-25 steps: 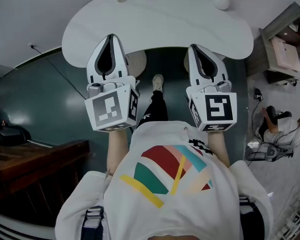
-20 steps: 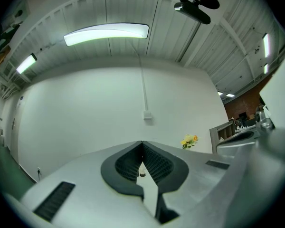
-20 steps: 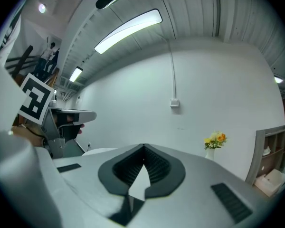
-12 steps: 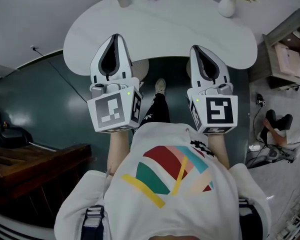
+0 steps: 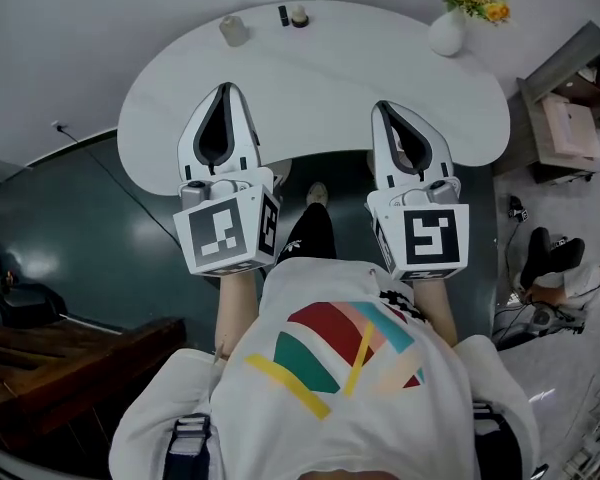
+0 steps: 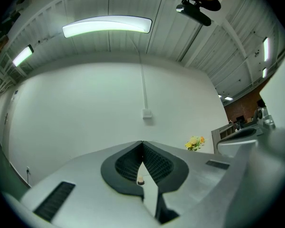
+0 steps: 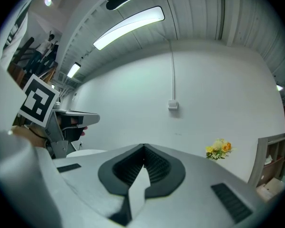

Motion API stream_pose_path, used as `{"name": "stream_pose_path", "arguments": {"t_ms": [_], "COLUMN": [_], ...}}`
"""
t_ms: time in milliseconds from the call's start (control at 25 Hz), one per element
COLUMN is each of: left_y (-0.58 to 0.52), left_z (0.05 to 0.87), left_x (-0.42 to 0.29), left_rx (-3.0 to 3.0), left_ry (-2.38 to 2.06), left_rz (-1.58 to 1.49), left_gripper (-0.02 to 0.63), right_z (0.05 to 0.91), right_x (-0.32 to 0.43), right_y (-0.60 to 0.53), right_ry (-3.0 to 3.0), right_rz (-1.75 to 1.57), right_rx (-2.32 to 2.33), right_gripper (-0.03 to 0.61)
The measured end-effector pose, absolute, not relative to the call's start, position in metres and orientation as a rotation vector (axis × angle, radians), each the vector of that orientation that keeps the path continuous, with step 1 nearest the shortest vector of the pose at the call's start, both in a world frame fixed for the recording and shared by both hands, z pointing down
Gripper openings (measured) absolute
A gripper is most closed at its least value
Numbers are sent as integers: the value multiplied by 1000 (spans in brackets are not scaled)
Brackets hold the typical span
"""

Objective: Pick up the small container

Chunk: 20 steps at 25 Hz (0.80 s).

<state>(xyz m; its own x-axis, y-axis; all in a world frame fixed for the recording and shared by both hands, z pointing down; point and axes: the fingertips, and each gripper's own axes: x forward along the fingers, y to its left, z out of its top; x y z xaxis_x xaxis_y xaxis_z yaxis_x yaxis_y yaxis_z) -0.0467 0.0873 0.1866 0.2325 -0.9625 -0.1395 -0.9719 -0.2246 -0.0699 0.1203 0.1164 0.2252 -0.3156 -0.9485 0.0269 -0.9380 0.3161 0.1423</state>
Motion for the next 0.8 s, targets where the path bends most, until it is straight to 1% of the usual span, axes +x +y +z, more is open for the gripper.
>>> {"name": "stream_pose_path", "arguments": {"t_ms": [440, 800], "left_y": [11, -98], "left_z": [210, 205], "left_x": [-63, -82], "left_rx": [-2399, -2434], "left_ry": [1907, 1924], "left_rz": [110, 93], "left_gripper": [17, 17], "right_z": [239, 233], "right_x": [99, 89], "right_y": [35, -70], "right_ry": [-2452, -2420], "right_rz": [-123, -72], "right_rx": [1741, 1731], "right_gripper": [12, 12]}}
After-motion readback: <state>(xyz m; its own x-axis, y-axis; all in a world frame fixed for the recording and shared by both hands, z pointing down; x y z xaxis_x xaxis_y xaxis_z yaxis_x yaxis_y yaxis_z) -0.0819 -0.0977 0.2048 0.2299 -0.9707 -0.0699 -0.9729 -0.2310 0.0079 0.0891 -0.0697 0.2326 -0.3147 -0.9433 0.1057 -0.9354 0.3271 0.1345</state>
